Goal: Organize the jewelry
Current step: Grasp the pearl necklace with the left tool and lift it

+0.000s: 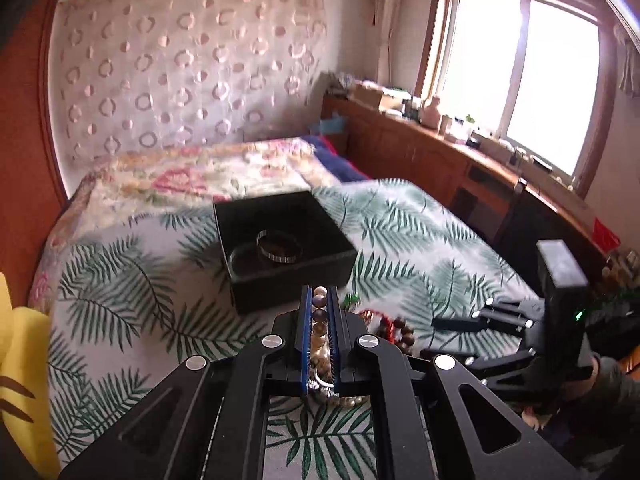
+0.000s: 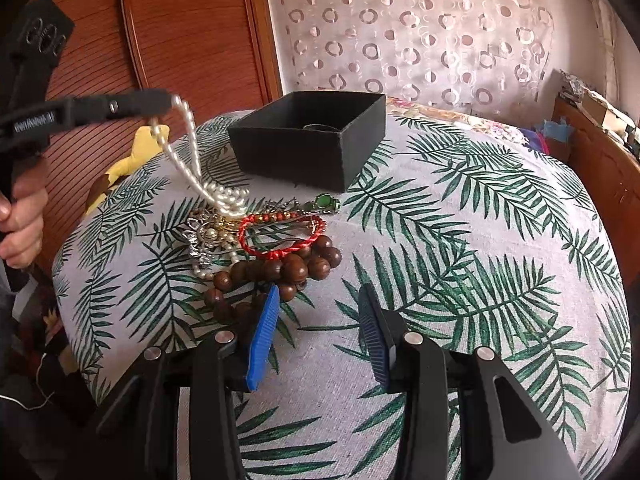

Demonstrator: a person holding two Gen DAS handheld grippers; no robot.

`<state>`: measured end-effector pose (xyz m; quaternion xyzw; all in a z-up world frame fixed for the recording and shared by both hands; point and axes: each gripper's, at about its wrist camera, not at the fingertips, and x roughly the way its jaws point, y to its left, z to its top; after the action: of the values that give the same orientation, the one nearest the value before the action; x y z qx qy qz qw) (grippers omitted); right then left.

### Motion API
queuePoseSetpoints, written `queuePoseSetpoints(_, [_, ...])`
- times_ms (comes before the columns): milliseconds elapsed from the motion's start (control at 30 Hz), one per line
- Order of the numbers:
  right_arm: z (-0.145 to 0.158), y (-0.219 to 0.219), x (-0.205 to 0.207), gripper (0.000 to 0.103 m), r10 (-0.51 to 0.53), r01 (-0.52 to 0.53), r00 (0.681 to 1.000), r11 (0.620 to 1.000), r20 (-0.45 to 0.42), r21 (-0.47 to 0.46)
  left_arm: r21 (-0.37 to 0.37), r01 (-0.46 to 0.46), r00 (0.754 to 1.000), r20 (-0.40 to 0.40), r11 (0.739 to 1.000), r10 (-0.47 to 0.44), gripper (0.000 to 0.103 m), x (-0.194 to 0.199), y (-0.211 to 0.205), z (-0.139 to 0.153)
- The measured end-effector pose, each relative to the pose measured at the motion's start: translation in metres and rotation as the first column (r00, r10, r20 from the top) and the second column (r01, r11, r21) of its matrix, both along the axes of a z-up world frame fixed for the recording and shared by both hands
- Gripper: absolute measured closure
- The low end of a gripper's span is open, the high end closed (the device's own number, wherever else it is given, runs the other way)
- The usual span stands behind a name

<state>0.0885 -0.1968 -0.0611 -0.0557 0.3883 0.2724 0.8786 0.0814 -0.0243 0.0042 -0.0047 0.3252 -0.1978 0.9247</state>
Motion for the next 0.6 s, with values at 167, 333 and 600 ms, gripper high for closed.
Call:
queuePoseSetpoints(167, [0.001, 0.003, 0.0, 0.059, 0.008, -0.008, 1.0, 1.0, -0.007, 0.013, -0.026, -0.015, 0.998, 0.064, 1.0, 0.017, 0.097, -0.009, 0.004, 0.025])
queuePoseSetpoints(333, [-0.001, 0.007, 0.003, 0.059, 0.013, -0.013, 1.0, 1.0, -0.017, 0.01, -0.034, -0.021, 0.994, 0.105, 0.999, 0.024, 0.097, -0.014, 0.008, 0.042])
queuePoseSetpoints(600, [0.002, 0.014, 0.012, 0.059, 0.007, -0.006, 1.0, 0.999, -0.025, 0.039, -0.042, -0.03, 0.99, 0.138, 0.999, 0.035, 0.097, -0.023, 0.012, 0.053])
